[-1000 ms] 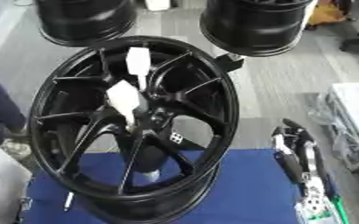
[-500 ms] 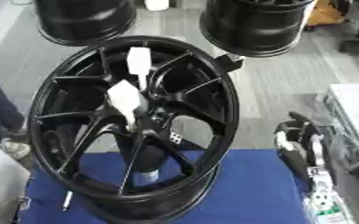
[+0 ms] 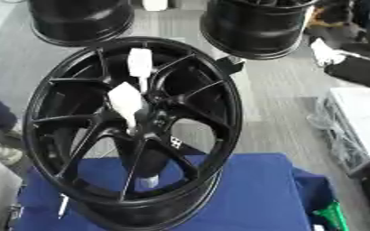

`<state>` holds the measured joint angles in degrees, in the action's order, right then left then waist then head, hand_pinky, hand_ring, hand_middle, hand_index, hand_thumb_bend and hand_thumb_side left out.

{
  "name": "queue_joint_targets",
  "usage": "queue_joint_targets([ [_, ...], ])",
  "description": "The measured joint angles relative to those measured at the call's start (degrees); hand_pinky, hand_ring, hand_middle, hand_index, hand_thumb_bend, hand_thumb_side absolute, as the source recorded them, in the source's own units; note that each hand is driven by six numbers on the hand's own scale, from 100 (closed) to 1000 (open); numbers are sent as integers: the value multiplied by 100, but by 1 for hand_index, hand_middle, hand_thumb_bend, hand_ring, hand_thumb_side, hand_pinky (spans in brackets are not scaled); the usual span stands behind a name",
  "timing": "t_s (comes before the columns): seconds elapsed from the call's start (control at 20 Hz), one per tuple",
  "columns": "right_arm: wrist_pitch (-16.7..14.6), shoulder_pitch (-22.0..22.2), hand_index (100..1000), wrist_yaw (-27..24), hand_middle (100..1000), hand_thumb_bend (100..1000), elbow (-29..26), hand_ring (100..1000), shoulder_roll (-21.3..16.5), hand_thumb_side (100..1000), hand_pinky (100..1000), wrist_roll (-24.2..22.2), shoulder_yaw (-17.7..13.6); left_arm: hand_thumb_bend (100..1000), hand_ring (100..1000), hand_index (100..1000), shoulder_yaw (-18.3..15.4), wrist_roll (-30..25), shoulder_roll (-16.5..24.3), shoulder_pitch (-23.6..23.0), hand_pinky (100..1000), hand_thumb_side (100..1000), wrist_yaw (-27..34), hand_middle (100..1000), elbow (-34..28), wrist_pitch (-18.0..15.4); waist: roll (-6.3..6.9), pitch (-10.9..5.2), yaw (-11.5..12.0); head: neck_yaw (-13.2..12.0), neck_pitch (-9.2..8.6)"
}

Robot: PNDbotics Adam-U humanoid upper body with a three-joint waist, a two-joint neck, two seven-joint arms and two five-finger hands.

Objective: Pull the pin out of the wheel hub.

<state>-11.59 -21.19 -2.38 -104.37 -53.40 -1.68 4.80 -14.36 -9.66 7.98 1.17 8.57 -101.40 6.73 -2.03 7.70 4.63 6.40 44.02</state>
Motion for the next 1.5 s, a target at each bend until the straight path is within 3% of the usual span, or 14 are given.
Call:
queue_joint_targets([
  [0.25,5,-1366,935,-320,830,100,565,839,-66,208,789,-1533,691,326,555,756,46,-59,13,0,651,754,-5,553,1,2,-26,0,79,147,14],
  [0.45,67,-2259,949,-224,861,100,1328,876,352,198,812,-2600,1115,325,555,755,78,-93,13,1,651,754,-6,552,1,-8,-24,6,137,247,16],
  [0.7,-67,-3058,957,330,882,100,2345,892,1052,248,827,-3599,1431,325,555,756,122,-144,13,36,651,754,-7,552,1,-8,-13,44,248,388,14],
  [0.95,-326,-3409,960,974,893,100,3108,910,1647,292,839,-3984,1515,324,556,756,170,-191,12,46,652,754,-7,553,2,-12,39,51,360,562,12],
  [1.2,-558,-3596,962,1545,904,100,3607,918,2067,325,849,-4061,1534,324,556,755,205,-229,9,59,652,754,-6,553,5,-8,50,51,433,716,9],
  [1.5,-719,-3711,967,2095,904,100,3911,917,2397,465,850,-4150,1553,326,557,756,220,-251,7,90,652,754,-5,553,36,2,47,50,516,848,9],
])
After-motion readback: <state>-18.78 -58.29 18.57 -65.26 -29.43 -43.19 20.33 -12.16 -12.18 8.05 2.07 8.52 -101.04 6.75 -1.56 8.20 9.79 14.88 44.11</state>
